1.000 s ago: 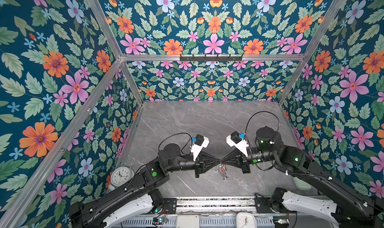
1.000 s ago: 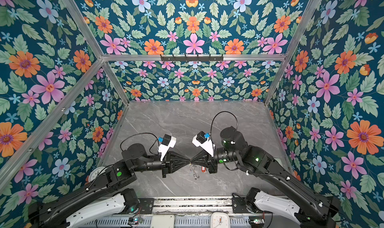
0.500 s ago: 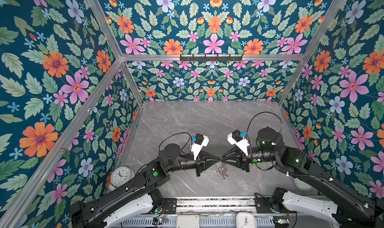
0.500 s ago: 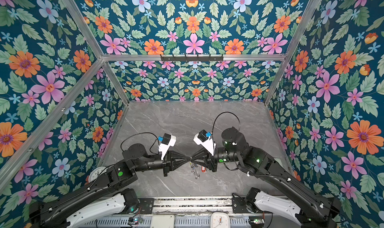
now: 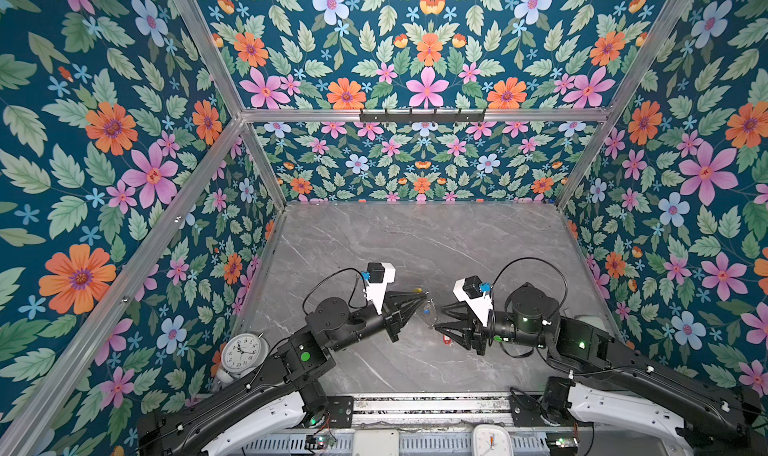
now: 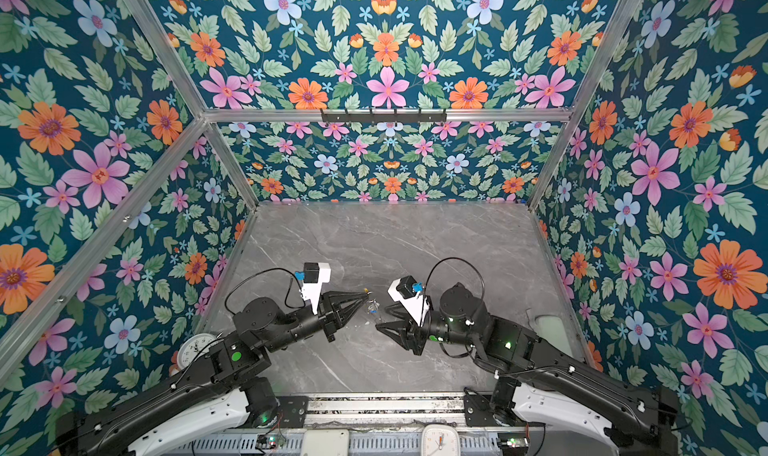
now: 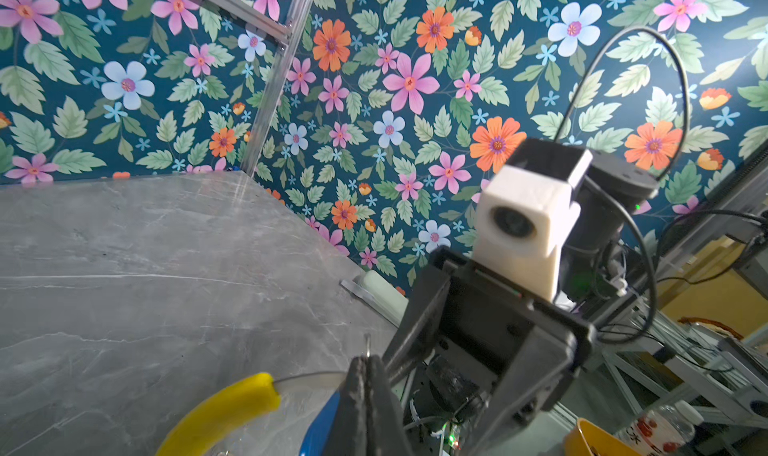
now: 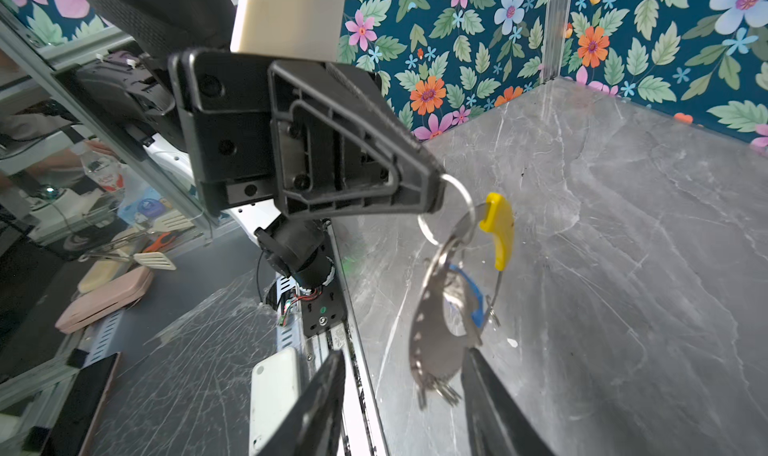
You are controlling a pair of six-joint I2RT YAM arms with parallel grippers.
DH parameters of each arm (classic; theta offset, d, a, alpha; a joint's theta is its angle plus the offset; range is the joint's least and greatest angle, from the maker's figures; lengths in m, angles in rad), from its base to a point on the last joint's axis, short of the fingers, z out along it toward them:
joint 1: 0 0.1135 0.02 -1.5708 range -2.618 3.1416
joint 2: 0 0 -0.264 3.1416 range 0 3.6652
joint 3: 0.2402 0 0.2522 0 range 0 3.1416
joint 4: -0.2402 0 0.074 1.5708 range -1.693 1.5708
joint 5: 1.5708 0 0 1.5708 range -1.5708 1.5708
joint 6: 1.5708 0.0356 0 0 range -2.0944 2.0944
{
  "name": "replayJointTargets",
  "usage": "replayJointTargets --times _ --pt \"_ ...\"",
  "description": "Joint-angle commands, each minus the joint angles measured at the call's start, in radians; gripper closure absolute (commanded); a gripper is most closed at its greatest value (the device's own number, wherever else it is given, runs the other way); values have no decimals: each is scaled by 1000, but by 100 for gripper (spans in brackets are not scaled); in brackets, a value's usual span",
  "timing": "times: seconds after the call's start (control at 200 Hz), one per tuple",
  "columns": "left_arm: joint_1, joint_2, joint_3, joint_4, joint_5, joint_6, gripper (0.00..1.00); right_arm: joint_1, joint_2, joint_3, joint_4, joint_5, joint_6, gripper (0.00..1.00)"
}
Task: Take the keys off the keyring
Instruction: 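Open the left gripper and draw it back while the right gripper holds the ring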
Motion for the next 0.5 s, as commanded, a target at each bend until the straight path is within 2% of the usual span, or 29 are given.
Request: replayJointTargets --times 0.0,0.135,0.28,0.495 --pt "0 2 -6 78 -36 -17 100 41 18 -10 85 174 -26 53" --pt "0 10 -13 95 -18 -23 100 53 42 -24 131 247 -30 53" --pt "-1 3 -17 94 -4 -26 100 53 64 -16 139 263 -37 54" --pt "-1 1 -13 84 -4 -29 100 53 91 16 111 247 -53 74"
